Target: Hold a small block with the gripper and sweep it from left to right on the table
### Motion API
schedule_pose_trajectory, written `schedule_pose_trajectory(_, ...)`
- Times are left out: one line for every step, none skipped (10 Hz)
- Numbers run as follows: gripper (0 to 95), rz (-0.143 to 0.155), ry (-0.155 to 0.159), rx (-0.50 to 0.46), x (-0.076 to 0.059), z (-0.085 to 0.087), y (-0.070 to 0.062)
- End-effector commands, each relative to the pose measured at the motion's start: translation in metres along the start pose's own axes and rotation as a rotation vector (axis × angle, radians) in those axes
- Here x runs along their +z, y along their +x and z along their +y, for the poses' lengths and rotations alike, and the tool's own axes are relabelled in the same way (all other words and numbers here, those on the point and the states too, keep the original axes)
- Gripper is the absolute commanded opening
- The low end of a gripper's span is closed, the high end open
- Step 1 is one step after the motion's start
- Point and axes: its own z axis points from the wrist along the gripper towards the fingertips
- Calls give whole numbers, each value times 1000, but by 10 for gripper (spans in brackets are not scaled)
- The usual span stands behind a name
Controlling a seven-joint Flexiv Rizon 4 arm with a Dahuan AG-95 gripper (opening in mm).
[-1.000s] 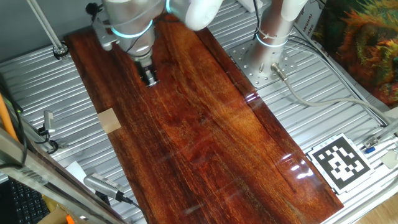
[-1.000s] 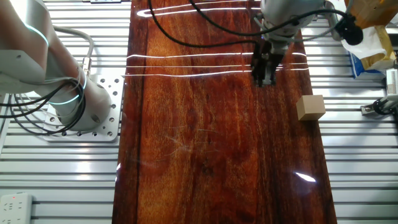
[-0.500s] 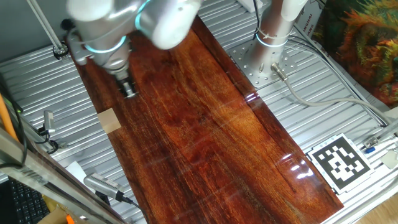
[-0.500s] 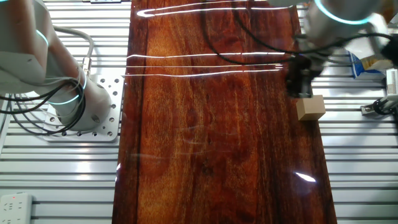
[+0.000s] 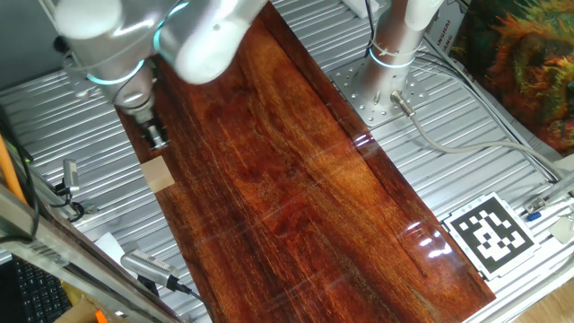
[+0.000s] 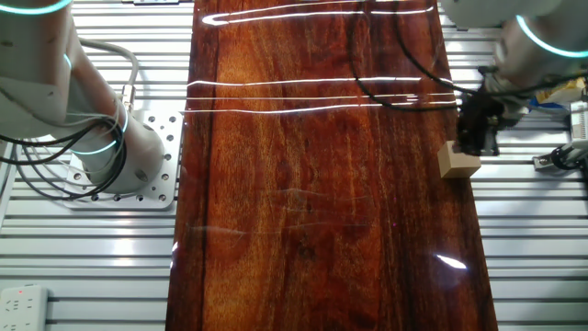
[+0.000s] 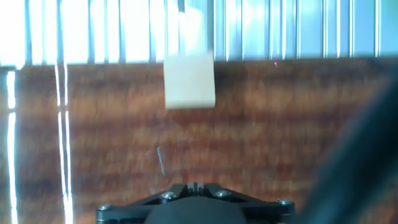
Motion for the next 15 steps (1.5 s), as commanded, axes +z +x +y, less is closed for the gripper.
schedule_pose_trajectory(0,-9,0,4,6,1,-10)
schedule_pose_trajectory(0,-10,-2,9,7,3,-17)
schedule_pose_trajectory(0,-11,-3,13,9,5,-25)
schedule_pose_trajectory(0,-11,-9,20,11,7,-32)
schedule_pose_trajectory(0,-7,-12,29,11,10,-39)
schedule_pose_trajectory(0,-5,-24,36,11,11,-43)
schedule_pose_trajectory(190,-4,-39,36,12,11,-43)
schedule_pose_trajectory(380,-4,-43,30,13,11,-44)
schedule_pose_trajectory(570,-5,-46,28,15,11,-44)
schedule_pose_trajectory(570,-5,-47,25,17,10,-44)
schedule_pose_trajectory(760,-4,-48,25,18,10,-45)
schedule_pose_trajectory(760,-6,-48,22,19,10,-45)
schedule_pose_trajectory(950,-5,-47,21,20,10,-45)
schedule_pose_trajectory(950,-5,-45,22,19,11,-46)
schedule_pose_trajectory(950,-4,-45,21,19,11,-46)
